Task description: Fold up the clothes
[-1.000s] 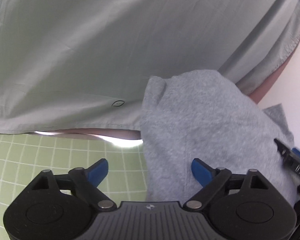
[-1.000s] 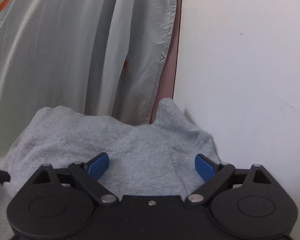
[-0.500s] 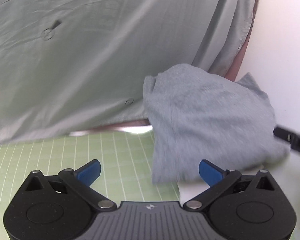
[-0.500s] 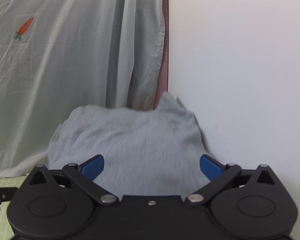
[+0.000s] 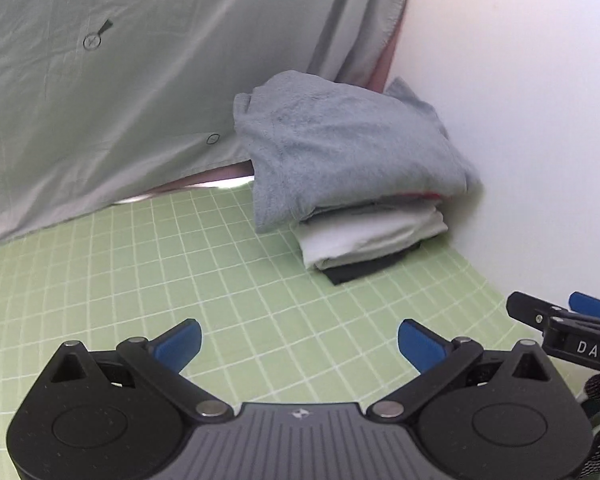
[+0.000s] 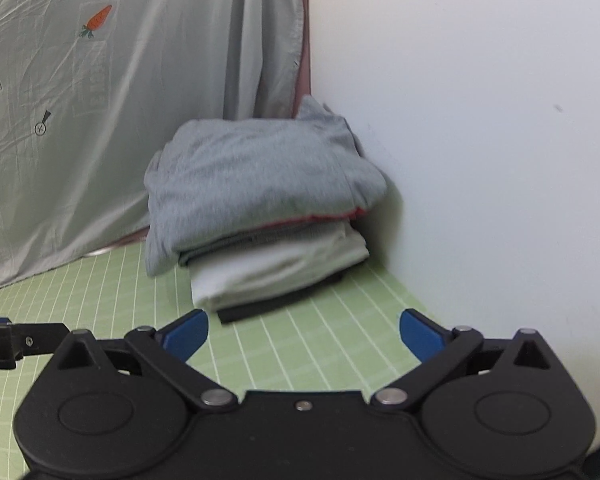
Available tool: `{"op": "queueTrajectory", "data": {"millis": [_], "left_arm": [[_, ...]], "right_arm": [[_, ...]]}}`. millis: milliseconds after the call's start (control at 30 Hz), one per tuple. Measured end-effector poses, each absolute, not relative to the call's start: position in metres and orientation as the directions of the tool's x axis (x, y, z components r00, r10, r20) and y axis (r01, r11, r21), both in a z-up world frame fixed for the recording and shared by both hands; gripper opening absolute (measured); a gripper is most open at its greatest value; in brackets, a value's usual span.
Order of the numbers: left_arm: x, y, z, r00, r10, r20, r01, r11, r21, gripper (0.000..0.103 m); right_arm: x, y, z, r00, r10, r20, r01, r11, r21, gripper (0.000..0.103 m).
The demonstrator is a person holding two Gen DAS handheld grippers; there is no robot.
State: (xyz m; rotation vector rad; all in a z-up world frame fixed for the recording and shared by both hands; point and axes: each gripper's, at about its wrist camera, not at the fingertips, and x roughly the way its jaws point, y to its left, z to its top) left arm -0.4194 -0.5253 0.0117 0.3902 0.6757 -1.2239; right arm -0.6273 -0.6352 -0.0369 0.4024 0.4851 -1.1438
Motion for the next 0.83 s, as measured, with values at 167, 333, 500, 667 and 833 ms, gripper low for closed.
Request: {"op": "queueTrajectory", "data": {"millis": [167,333,500,667,833], "left_arm": [[-0.433,-0.500,0.007,0.210,-0.716,-0.666,0.961,0.277,0.005,0.103],[-0.434,-0.490,0.008,0.181,-0.724,-0.666,0.968,0.251,-0.010,0.103],[-0.438,-0.486,0.011,0.164,-0.740,-0.652,0.975,0.224,-0.009,0.103],[-0.437,-0.484,0.014,0.156,-0.753,-0.639,0.976,0.217,-0.016,0.103],[-0.437,-0.482,0.015,0.157,-0.756,-0.636,0.975,0.223,-0.025,0.103]], "right_arm": [[-0.638,-0.600,-0.046,0.314,-0.743,-0.592,0.935,0.350,0.056,0.103],[-0.642,-0.583,-0.045,0.316,-0.736,-0.599,0.936,0.346,0.068,0.103],[-0.644,-0.573,-0.041,0.308,-0.752,-0.583,0.939,0.339,0.058,0.103],[-0.646,-0.570,-0.037,0.297,-0.765,-0.571,0.943,0.330,0.049,0.103],[-0.647,-0.568,-0.034,0.296,-0.773,-0.562,0.943,0.328,0.045,0.103]]}}
